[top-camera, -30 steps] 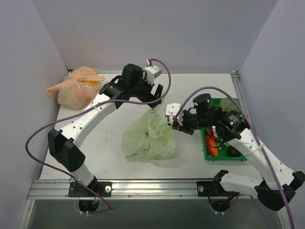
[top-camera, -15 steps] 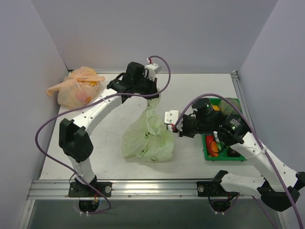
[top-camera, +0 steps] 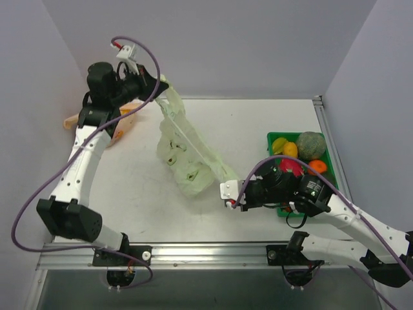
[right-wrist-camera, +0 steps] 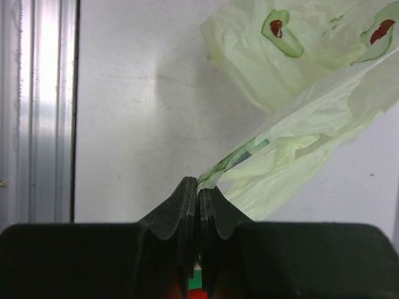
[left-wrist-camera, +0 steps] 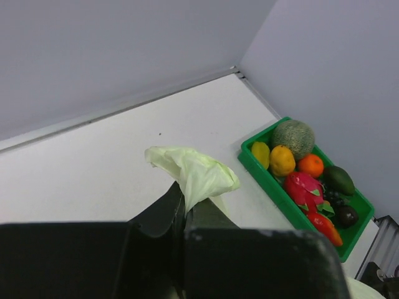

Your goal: Place the fake fruits into the plastic bag and tie a complex knot

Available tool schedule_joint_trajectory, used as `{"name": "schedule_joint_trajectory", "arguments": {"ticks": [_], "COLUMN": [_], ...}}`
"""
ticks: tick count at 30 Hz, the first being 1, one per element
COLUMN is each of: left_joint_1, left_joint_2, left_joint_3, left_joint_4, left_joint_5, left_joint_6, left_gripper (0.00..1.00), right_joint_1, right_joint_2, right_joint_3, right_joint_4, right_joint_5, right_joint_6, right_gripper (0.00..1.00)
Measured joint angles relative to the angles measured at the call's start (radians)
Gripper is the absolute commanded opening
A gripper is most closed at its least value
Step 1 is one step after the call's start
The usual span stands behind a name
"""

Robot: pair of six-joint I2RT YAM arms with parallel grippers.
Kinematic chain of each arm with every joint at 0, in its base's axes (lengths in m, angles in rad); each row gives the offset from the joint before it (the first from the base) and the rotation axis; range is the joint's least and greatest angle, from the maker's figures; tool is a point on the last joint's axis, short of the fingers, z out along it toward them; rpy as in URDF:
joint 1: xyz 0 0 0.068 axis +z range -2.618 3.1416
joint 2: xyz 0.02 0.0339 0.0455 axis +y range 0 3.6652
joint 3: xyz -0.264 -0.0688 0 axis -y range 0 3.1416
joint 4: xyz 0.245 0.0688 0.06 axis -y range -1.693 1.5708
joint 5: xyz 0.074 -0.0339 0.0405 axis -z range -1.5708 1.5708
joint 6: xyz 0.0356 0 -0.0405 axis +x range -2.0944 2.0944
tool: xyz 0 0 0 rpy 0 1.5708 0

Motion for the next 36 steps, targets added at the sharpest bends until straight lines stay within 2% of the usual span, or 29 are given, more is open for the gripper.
{"name": "schedule_joint_trajectory", "arguments": {"ticks": [1, 5, 6, 11, 18, 21, 22, 26, 30, 36], "left_joint_1": [0.003, 0.029, 0.036, 0.028, 0.005, 0.004, 0.002, -0.011, -0.019, -0.021], "left_joint_2": [-0.050, -0.143, -0.143, -0.145, -0.149, -0.154, -0.155, -0.157, -0.157, -0.157], "left_joint_3": [-0.073, -0.246, -0.262, -0.375, -0.427, -0.428, -0.428, -0.427, -0.429, -0.443], "left_joint_4": [0.065, 0.299, 0.353, 0.561, 0.643, 0.662, 0.668, 0.681, 0.684, 0.687], "left_joint_5": [0.016, 0.137, 0.171, 0.341, 0.516, 0.542, 0.547, 0.549, 0.546, 0.550], "left_joint_6": [-0.014, -0.071, -0.087, -0.160, -0.178, -0.187, -0.190, -0.214, -0.245, -0.274], "left_gripper": [0.00, 0.00, 0.00, 0.00, 0.00, 0.00, 0.03, 0.06, 0.06, 0.08], "right_joint_1": [0.013, 0.031, 0.035, 0.026, -0.127, -0.162, -0.163, -0.163, -0.164, -0.191], "right_joint_2": [0.006, 0.025, 0.026, 0.036, 0.056, 0.065, 0.074, 0.140, 0.269, 0.431], "right_joint_3": [-0.011, -0.038, -0.039, 0.008, 0.262, 0.282, 0.282, 0.232, 0.189, 0.189], "right_joint_4": [-0.002, -0.040, -0.055, -0.088, -0.020, 0.040, 0.051, 0.146, 0.245, 0.416], "right_joint_5": [-0.004, -0.039, -0.042, -0.025, -0.009, 0.011, 0.014, 0.023, 0.060, 0.092], "right_joint_6": [0.018, 0.109, 0.130, 0.209, 0.388, 0.484, 0.525, 0.697, 0.859, 0.988], "right_gripper": [0.00, 0.87, 0.91, 0.92, 0.91, 0.92, 0.93, 0.97, 1.00, 1.00]}}
